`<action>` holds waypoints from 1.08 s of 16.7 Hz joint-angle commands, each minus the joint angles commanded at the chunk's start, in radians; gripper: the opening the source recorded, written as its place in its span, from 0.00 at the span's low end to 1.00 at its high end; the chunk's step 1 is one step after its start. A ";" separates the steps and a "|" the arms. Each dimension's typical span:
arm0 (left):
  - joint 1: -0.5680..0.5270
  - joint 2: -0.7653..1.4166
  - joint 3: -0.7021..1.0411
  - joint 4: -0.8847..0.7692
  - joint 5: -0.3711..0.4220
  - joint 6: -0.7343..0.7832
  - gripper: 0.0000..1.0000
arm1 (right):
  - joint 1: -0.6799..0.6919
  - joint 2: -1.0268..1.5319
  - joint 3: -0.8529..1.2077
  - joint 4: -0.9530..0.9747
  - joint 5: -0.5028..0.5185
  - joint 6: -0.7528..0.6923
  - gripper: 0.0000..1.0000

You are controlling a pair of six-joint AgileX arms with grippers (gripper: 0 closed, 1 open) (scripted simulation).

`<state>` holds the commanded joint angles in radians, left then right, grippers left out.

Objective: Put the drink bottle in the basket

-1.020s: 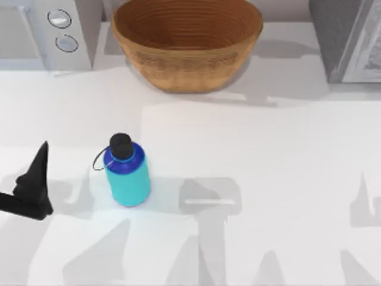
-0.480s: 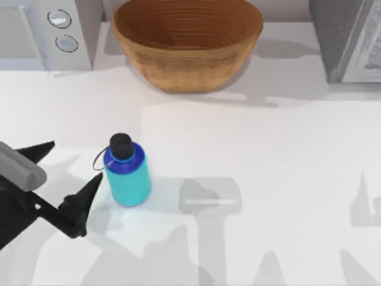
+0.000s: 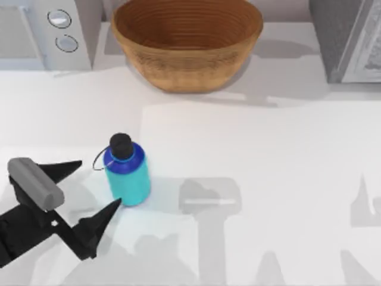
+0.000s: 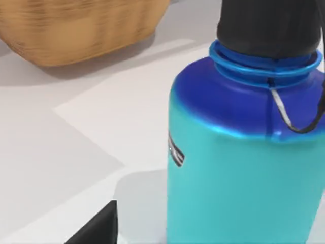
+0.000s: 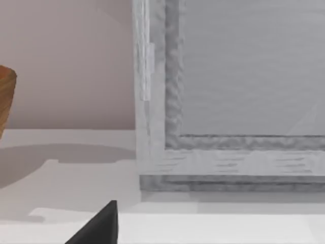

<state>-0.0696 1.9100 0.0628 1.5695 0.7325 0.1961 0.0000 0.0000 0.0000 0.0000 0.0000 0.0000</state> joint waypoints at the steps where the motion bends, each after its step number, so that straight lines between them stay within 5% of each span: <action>1: 0.000 0.007 0.001 0.005 0.003 0.001 1.00 | 0.000 0.000 0.000 0.000 0.000 0.000 1.00; 7: -0.011 0.013 0.012 0.002 -0.010 -0.004 1.00 | 0.000 0.000 0.000 0.000 0.000 0.000 1.00; 14: -0.183 0.139 0.197 -0.022 -0.172 -0.058 1.00 | 0.000 0.000 0.000 0.000 0.000 0.000 1.00; 18: -0.210 0.158 0.225 -0.026 -0.197 -0.065 1.00 | 0.000 0.000 0.000 0.000 0.000 0.000 1.00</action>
<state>-0.2791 2.0684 0.2879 1.5435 0.5352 0.1311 0.0000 0.0000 0.0000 0.0000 0.0000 0.0000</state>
